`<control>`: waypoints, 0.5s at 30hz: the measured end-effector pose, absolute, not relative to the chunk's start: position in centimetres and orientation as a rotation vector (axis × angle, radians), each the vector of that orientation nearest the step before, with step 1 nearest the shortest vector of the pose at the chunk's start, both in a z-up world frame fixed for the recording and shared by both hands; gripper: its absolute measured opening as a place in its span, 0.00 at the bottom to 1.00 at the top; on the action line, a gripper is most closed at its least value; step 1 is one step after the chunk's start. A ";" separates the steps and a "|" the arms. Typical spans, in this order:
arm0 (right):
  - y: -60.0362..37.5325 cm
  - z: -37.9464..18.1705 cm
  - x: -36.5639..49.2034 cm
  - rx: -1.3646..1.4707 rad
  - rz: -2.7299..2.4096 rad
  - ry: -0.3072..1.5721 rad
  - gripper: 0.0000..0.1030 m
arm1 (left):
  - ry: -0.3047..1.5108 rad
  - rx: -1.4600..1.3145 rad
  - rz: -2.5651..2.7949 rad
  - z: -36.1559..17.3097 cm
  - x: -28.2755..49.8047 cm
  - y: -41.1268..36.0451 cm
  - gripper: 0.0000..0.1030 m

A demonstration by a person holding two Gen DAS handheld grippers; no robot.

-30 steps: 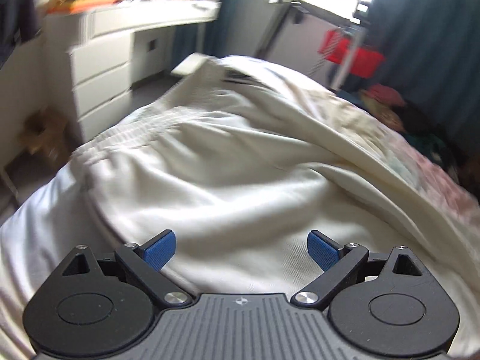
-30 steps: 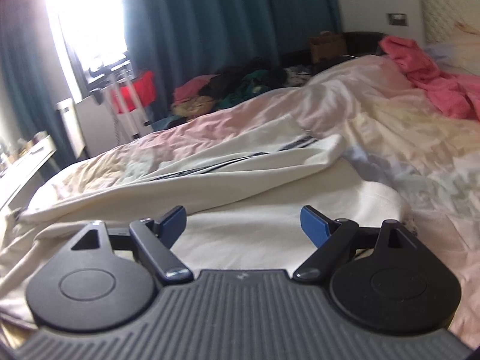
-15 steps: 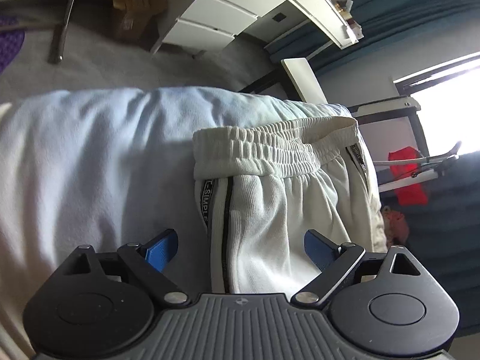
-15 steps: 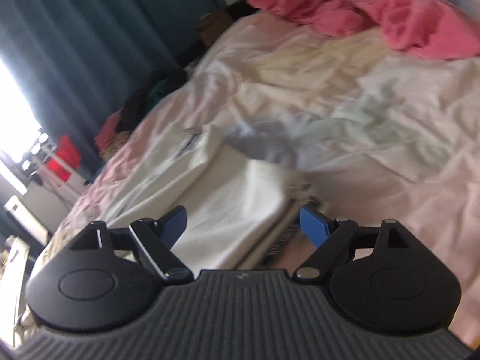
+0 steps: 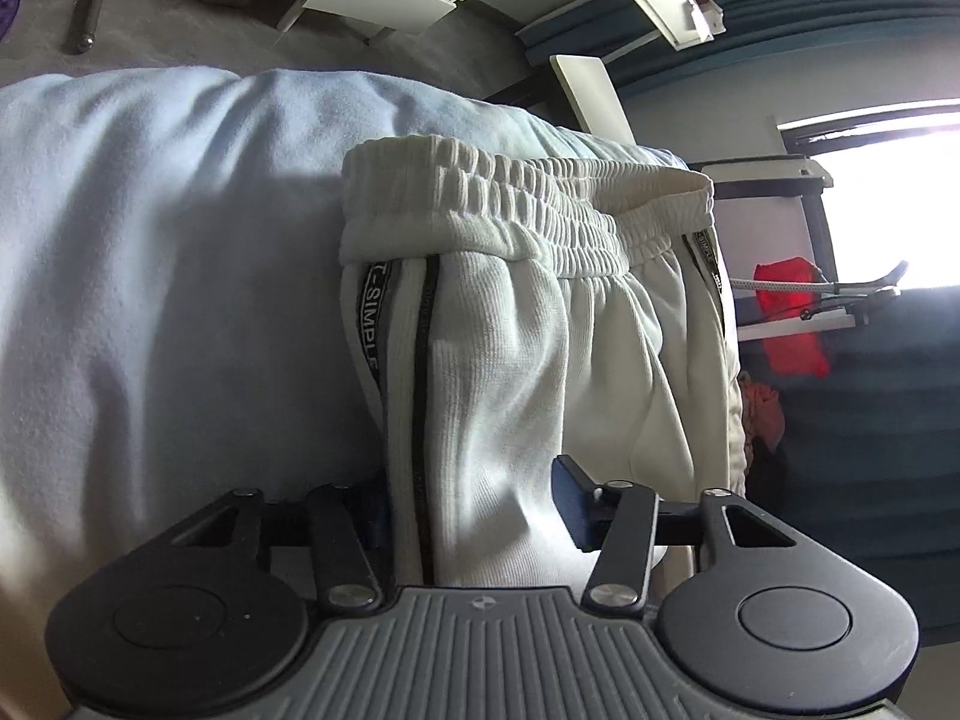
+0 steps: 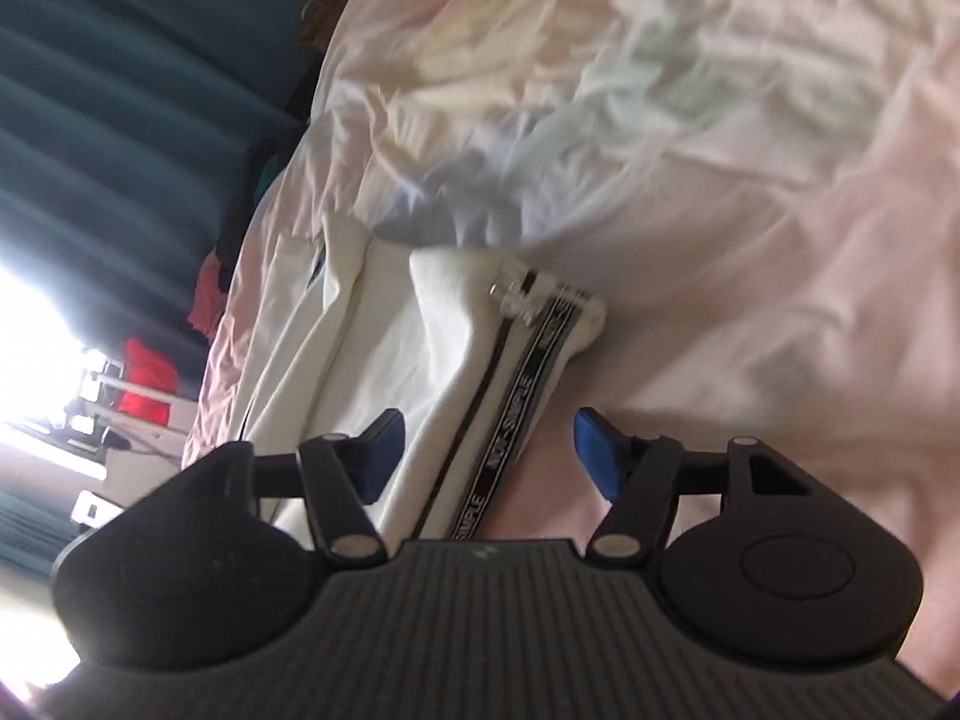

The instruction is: Fold clothes

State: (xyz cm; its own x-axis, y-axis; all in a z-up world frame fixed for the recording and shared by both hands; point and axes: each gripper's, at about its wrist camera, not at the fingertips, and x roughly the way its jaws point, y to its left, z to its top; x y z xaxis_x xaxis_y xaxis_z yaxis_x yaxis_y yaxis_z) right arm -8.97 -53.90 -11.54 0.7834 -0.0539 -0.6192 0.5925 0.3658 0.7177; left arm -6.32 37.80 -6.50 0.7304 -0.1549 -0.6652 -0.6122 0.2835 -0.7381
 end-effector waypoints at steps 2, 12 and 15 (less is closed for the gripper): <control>-53.8 -11.8 -8.1 1.121 -0.455 0.562 0.60 | 0.728 -1.300 0.339 -6.9 -6.4 38.1 0.35; -52.7 -10.2 -5.1 0.997 -0.519 0.514 0.14 | 0.686 -1.216 0.314 -5.4 -6.6 37.3 0.12; -52.4 -8.4 -6.3 0.991 -0.515 0.428 0.13 | 0.636 -1.205 0.301 -4.4 -7.6 37.1 0.11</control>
